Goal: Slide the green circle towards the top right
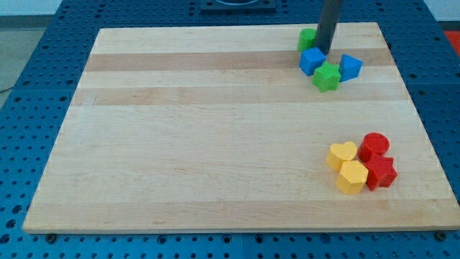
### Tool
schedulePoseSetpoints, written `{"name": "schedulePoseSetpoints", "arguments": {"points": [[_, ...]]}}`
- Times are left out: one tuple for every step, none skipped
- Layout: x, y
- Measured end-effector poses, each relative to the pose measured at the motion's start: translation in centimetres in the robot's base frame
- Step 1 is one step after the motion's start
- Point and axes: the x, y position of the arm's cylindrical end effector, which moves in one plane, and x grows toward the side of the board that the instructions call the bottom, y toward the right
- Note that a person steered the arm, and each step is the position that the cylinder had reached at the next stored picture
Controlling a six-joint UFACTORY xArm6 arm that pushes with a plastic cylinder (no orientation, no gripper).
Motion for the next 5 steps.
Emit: {"name": "schedulePoseSetpoints", "arguments": {"points": [[-0.1, -0.2], [-1.0, -1.8], [-1.7, -1.2], [-0.6, -6.5], [-0.6, -13.2]]}}
